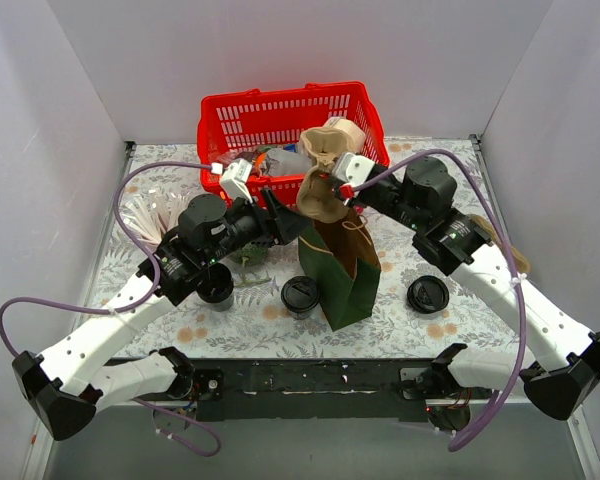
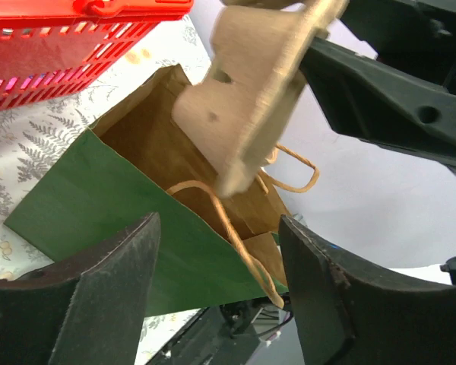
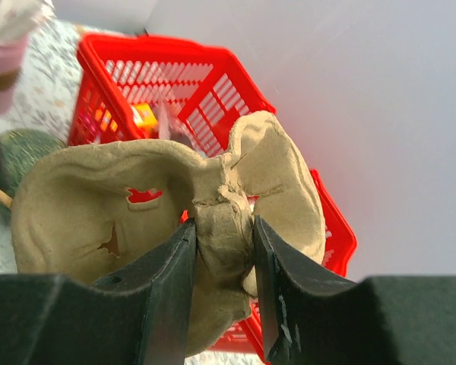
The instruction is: Pack the takeout coffee
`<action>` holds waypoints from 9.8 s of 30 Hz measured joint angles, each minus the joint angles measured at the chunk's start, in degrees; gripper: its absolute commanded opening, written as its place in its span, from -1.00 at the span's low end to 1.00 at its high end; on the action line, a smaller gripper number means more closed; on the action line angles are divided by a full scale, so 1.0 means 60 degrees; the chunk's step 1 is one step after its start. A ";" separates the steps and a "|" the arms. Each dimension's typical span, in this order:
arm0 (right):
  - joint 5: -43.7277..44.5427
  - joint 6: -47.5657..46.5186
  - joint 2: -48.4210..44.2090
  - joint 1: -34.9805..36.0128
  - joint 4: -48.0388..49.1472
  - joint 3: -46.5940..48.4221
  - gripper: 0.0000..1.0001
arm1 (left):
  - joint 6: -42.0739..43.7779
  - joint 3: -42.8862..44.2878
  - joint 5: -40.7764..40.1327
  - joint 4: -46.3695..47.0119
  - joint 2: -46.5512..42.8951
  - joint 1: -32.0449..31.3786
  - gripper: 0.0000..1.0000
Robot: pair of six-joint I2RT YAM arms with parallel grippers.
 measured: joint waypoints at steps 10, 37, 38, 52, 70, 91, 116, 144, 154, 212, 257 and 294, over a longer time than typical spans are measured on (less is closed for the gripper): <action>0.1698 -0.1089 0.0007 0.0091 0.0033 -0.0867 -0.19 | -0.0033 0.0000 -0.0033 -0.0204 0.0025 -0.0022 -0.49; -0.1162 -0.3231 -0.2000 0.0226 -0.4000 -0.1286 -0.19 | -0.0758 0.0000 -0.1093 -0.0710 0.0073 -0.0022 -1.00; -0.1158 -0.3049 -0.2062 0.0229 -0.4007 -0.1293 -0.19 | -0.0805 0.0000 -0.1126 -0.0710 0.0076 -0.0022 -1.00; -0.0208 -0.1315 -0.1632 0.0346 -0.4470 -0.1727 -0.12 | -0.0892 0.0000 -0.1202 -0.0707 0.0175 -0.0022 -1.00; 0.0692 0.0186 -0.0444 0.0619 -0.5544 -0.1268 -0.48 | -0.0841 0.0000 -0.1206 -0.0703 0.0270 -0.0022 -1.00; 0.1315 0.1756 0.0583 0.0973 -0.7074 -0.0641 -0.47 | -0.0736 0.0000 -0.2069 -0.0769 0.0648 -0.0026 -1.00; 0.1013 0.3592 0.1610 0.0976 -0.5067 -0.2415 -0.43 | -0.0652 -0.0044 -0.1359 -0.0627 0.0510 -0.0076 -1.00; 0.1763 0.4477 0.1133 0.0954 -0.6127 -0.1807 0.70 | -0.0594 -0.0142 -0.1104 -0.0036 0.0539 -0.0109 -1.00; 0.2732 0.5005 0.0372 0.0936 -0.5825 -0.1126 0.92 | -0.0583 -0.0142 -0.0929 0.0226 0.0543 -0.0109 -1.00; 0.2659 0.8721 -0.0076 0.0885 -0.6510 -0.2361 0.67 | -0.0590 -0.0149 -0.1104 0.0299 0.0539 -0.0138 -1.00; 0.2178 0.8918 0.0186 0.0885 -0.6750 -0.2779 0.65 | -0.0142 -0.0146 -0.0692 0.0699 0.0594 -0.0149 -1.00; 0.5020 0.8036 -0.1734 0.0120 -0.3585 -0.0780 0.87 | -0.0754 0.0248 -0.1606 0.2561 0.2637 -0.0506 -1.00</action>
